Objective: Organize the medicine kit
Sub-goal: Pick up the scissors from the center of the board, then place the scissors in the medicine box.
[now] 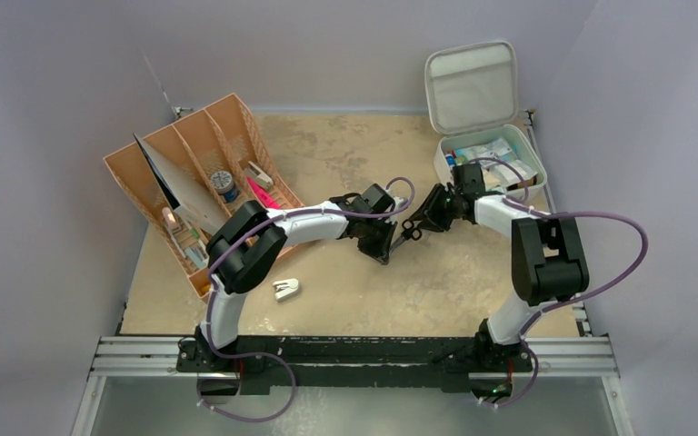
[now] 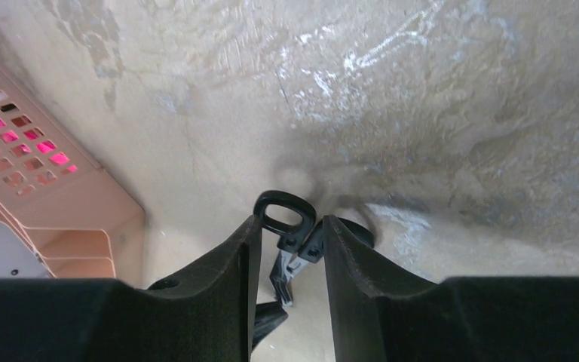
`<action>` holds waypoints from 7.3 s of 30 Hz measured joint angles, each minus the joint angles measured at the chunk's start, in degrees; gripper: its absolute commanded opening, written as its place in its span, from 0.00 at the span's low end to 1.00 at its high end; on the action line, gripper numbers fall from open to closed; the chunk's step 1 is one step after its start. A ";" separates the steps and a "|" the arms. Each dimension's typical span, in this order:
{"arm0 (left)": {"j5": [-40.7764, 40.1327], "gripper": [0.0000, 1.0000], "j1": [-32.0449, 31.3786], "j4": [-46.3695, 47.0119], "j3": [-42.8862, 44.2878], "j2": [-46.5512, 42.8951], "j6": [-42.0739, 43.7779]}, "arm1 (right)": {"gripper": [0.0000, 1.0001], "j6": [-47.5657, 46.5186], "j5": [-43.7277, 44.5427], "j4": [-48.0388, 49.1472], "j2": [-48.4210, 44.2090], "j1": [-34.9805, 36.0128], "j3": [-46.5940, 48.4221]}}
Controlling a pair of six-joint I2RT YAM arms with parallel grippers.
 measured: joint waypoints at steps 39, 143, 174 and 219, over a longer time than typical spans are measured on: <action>-0.61 0.01 -0.57 0.02 -0.02 0.00 0.02 | 0.40 8.48 5.31 2.67 -8.28 -0.13 -4.00; -10.73 0.85 -1.31 -9.22 -2.80 -28.89 6.99 | 0.00 6.75 21.46 -15.93 -18.23 -0.15 12.37; -22.08 0.88 -1.31 -17.18 -12.02 -38.60 18.08 | 0.00 12.39 32.89 -16.31 10.49 -17.97 37.24; -22.99 0.89 -1.31 -17.07 -12.02 -38.56 17.88 | 0.17 4.92 34.95 -17.86 15.15 -22.62 34.86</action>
